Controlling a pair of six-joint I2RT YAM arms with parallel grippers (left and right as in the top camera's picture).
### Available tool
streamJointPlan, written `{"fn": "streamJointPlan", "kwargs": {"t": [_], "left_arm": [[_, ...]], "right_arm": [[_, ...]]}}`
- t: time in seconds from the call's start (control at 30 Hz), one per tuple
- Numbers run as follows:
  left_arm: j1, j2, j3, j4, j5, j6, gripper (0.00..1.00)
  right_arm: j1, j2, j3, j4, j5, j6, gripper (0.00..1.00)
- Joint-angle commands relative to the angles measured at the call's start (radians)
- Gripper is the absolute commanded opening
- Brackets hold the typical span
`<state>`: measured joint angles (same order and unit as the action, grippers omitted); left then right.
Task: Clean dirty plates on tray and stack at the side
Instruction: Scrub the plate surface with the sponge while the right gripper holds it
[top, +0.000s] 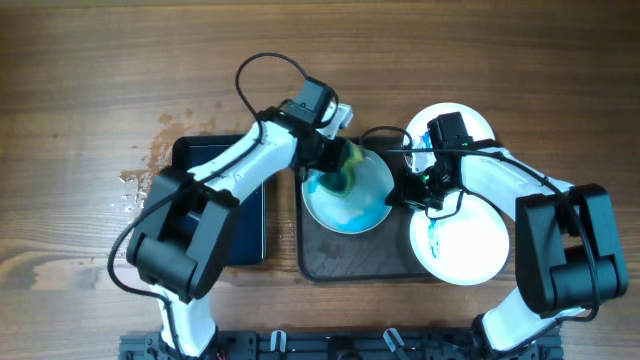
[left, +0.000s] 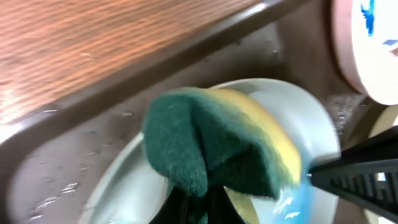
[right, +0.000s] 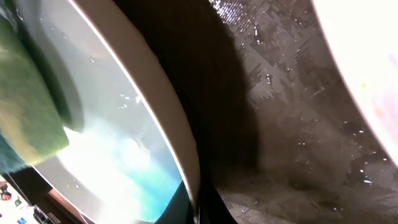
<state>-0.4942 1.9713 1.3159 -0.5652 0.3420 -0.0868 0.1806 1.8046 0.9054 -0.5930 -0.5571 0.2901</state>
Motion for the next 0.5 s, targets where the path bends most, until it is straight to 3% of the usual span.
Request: {"fn": "streamJointPlan", "kwargs": {"t": [0.0, 0.2, 0.47], "left_arm": [[0.091, 0.011, 0.029, -0.024, 0.056, 0.146, 0.04], [0.114, 0.011, 0.029, -0.118, 0.134, 0.167, 0.04], [-0.097, 0.011, 0.029, -0.128, 0.253, 0.223, 0.04]], "right_arm": [[0.012, 0.037, -0.027, -0.003, 0.077, -0.029, 0.04], [0.012, 0.037, -0.027, -0.002, 0.077, -0.028, 0.04], [0.012, 0.037, -0.027, -0.003, 0.077, -0.028, 0.04]]}}
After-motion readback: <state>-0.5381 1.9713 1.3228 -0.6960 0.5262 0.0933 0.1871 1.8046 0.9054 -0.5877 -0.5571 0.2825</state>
